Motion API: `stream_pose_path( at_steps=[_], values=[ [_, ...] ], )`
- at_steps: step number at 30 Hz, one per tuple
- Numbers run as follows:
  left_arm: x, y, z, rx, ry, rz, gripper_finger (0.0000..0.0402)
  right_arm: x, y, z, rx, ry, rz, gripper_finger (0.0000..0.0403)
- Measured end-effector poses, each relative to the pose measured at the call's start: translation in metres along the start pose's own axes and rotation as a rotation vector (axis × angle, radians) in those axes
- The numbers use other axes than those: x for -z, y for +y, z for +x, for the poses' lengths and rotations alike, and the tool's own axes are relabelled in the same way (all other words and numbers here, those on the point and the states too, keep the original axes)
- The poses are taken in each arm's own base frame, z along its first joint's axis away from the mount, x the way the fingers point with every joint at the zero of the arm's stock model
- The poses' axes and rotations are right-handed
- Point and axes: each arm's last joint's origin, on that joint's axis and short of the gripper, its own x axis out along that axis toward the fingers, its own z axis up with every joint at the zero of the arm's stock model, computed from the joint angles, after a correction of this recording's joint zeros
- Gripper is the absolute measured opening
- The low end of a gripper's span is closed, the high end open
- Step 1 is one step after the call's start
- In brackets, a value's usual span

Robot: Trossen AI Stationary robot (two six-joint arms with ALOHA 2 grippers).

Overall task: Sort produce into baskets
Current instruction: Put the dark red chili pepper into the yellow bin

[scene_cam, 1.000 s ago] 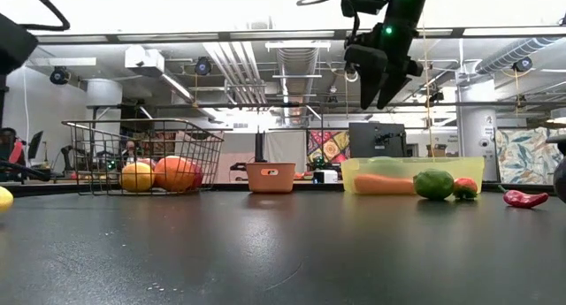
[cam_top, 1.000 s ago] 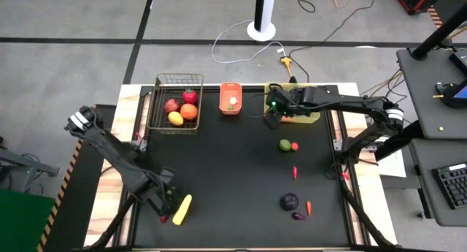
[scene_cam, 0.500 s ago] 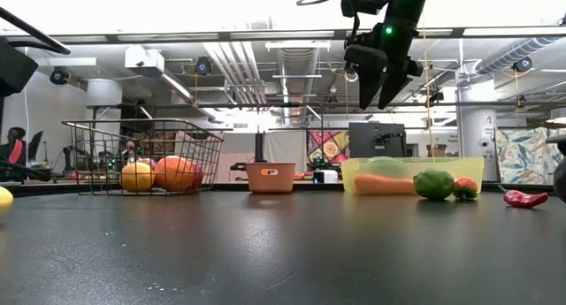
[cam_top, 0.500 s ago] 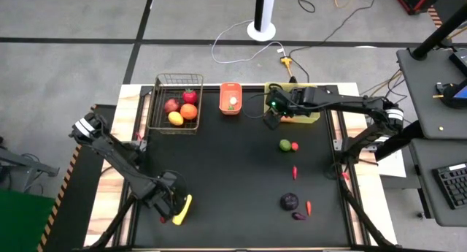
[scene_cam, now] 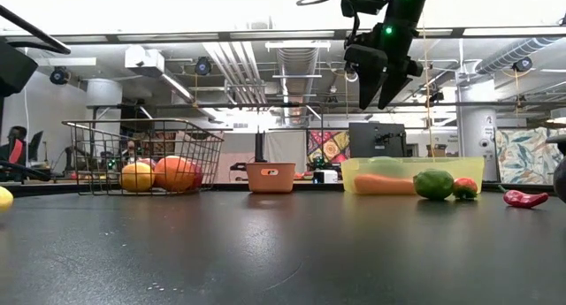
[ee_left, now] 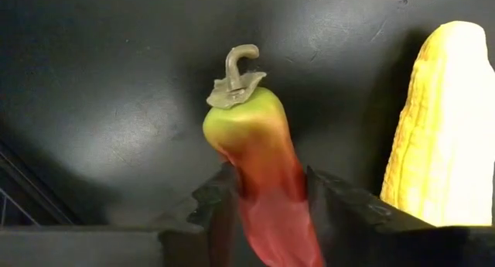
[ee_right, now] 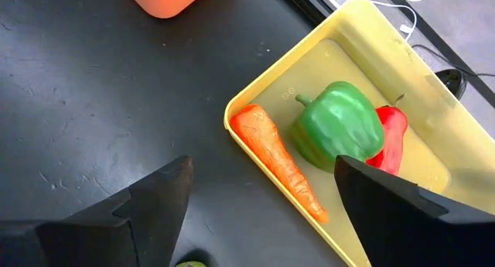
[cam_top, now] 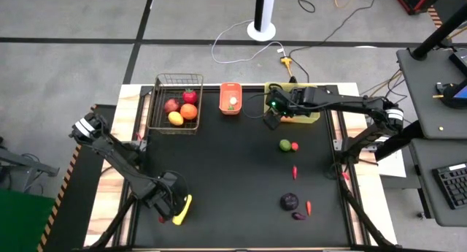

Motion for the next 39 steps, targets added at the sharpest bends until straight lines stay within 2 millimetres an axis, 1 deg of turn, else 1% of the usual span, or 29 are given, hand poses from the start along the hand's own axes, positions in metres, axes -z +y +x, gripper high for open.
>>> stream_pose_path(
  at_steps=[4, 10, 16, 21, 25, 29, 35, 39],
  values=[
    [0.000, 0.000, 0.000, -0.001, 0.001, 0.013, 0.0110, 0.000, 0.000, 0.000, 0.000, 0.000, 0.000, 0.0304],
    [0.000, 0.000, -0.001, 0.002, 0.001, 0.037, 0.0091, 0.000, 0.000, 0.000, 0.000, 0.000, 0.000, 0.0305],
    [0.000, 0.001, -0.004, 0.012, 0.002, 0.070, 0.0087, 0.000, 0.000, 0.000, 0.000, -0.001, 0.000, 0.0311],
    [0.000, 0.002, -0.011, 0.020, 0.000, 0.083, 0.0086, 0.000, 0.000, 0.000, 0.000, 0.000, -0.001, 0.0306],
    [-0.002, 0.003, -0.024, 0.088, -0.054, 0.098, 0.0086, 0.001, 0.002, 0.000, -0.002, -0.001, -0.006, 0.0302],
    [-0.006, 0.008, -0.042, 0.163, -0.137, 0.113, 0.0086, 0.002, 0.004, -0.001, -0.007, -0.002, -0.027, 0.0304],
    [-0.016, 0.019, -0.070, 0.288, -0.325, 0.142, 0.0086, 0.005, 0.013, -0.004, -0.024, -0.015, -0.072, 0.0311],
    [-0.025, 0.026, -0.087, 0.363, -0.477, 0.181, 0.0086, 0.005, 0.023, -0.008, -0.055, -0.053, -0.112, 0.0307]
  ],
)
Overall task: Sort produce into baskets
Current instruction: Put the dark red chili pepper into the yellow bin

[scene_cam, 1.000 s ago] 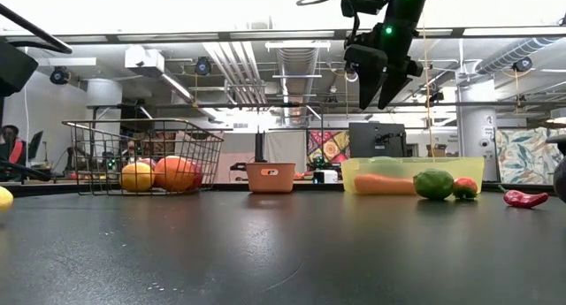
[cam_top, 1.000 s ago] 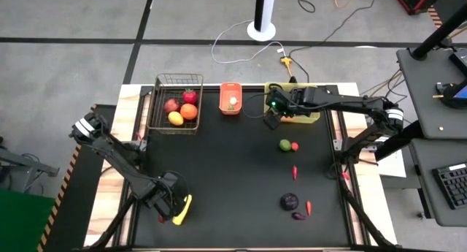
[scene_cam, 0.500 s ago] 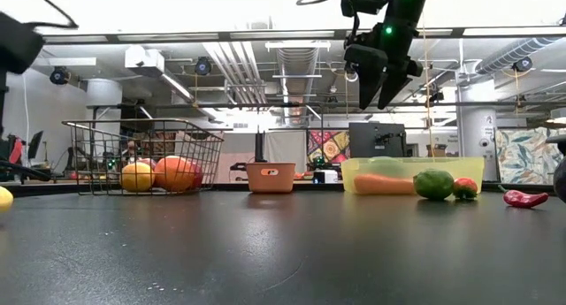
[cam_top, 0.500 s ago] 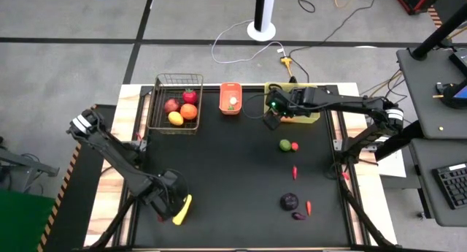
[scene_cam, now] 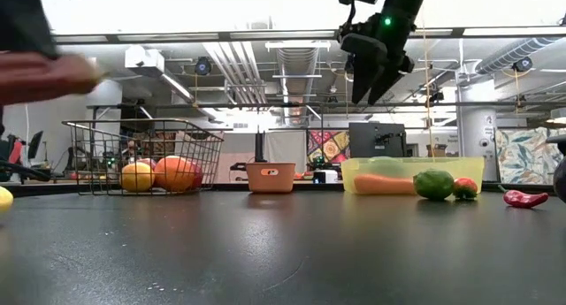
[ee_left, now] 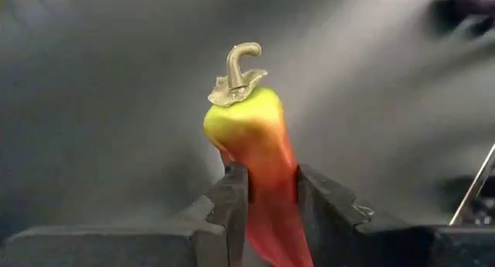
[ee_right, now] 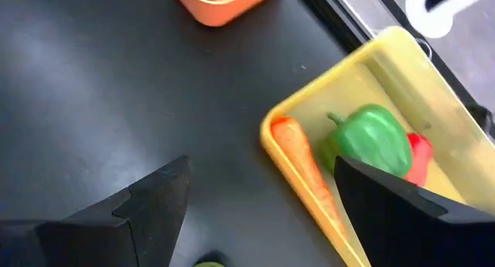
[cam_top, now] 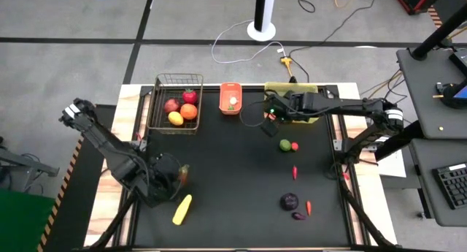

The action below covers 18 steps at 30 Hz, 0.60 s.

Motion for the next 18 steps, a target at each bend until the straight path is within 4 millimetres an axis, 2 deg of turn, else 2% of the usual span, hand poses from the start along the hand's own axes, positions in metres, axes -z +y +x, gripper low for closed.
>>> stream_pose_path(
  at_steps=[7, 18],
  values=[
    [-0.029, 0.004, -0.012, 0.042, -0.253, 0.221, 0.0086, 0.000, 0.022, -0.015, -0.078, -0.108, -0.096, 0.0300],
    [-0.079, -0.008, -0.023, 0.083, -0.518, 0.691, 0.0086, 0.009, 0.066, -0.032, -0.229, -0.284, -0.214, 0.0315]
  ],
)
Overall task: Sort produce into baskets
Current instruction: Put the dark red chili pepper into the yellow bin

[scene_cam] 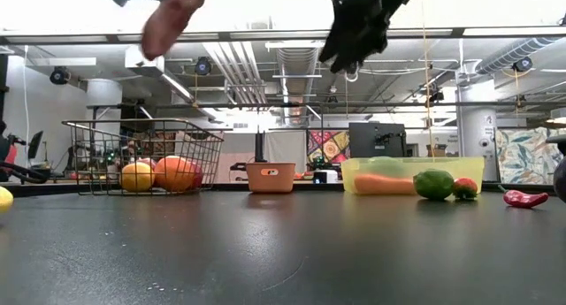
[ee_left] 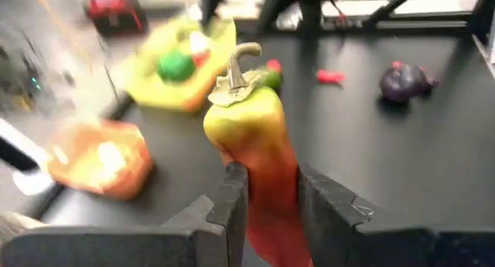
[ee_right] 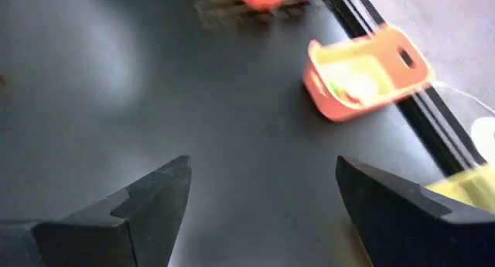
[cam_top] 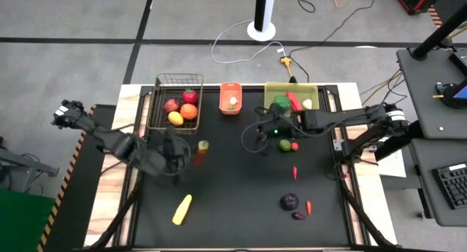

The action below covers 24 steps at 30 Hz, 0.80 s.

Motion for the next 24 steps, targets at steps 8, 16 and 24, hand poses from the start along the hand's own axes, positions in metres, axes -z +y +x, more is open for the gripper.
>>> stream_pose_path(
  at_steps=[8, 16, 24],
  values=[
    [-0.028, 0.015, 0.015, -0.015, -0.175, 0.246, 0.0086, 0.010, 0.034, 0.016, -0.225, -0.255, -0.072, 0.0323],
    [-0.035, 0.030, 0.052, 0.072, -0.243, 0.249, 0.0086, 0.023, 0.043, 0.031, -0.369, -0.561, -0.075, 0.0316],
    [-0.038, 0.019, 0.084, 0.124, -0.367, 0.252, 0.0086, 0.022, 0.043, 0.033, -0.368, -0.604, -0.054, 0.0313]
  ],
)
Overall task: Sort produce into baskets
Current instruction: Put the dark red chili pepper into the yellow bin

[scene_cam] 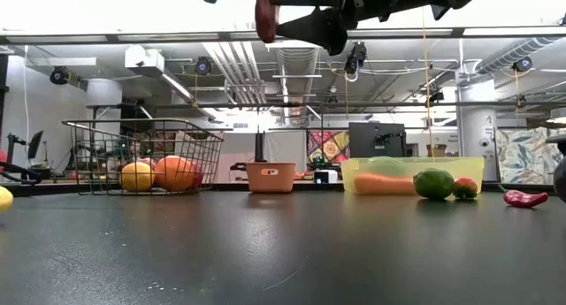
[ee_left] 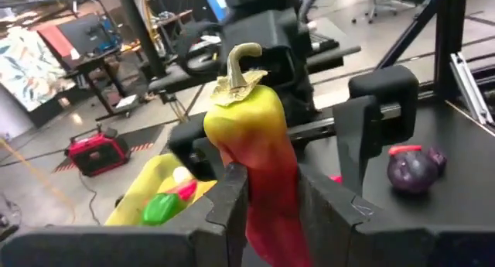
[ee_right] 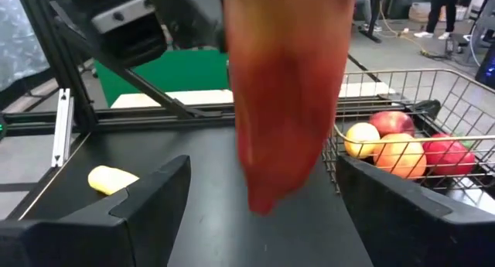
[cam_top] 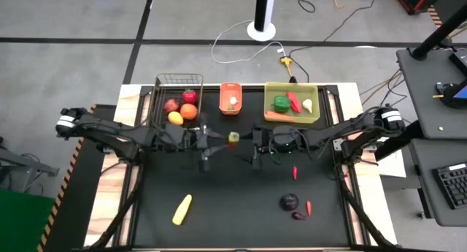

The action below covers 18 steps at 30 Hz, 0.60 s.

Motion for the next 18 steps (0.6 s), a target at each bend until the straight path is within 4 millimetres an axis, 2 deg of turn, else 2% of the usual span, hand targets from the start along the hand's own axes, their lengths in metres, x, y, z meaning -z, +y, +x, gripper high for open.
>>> stream_pose_path(
  at_steps=[3, 10, 18],
  values=[
    [0.0017, -0.0031, 0.0074, 0.008, -0.022, 0.001, 0.0086, 0.0003, 0.0000, 0.0002, 0.000, 0.001, -0.001, 0.0308],
    [0.0046, -0.0049, 0.0110, 0.011, -0.012, -0.013, 0.0086, 0.0004, 0.0000, 0.0001, 0.000, 0.002, -0.011, 0.0285],
    [0.0048, -0.0049, 0.0108, 0.011, -0.011, -0.019, 0.0086, 0.0004, 0.0000, 0.0001, 0.000, 0.002, -0.031, 0.0216]
  ],
)
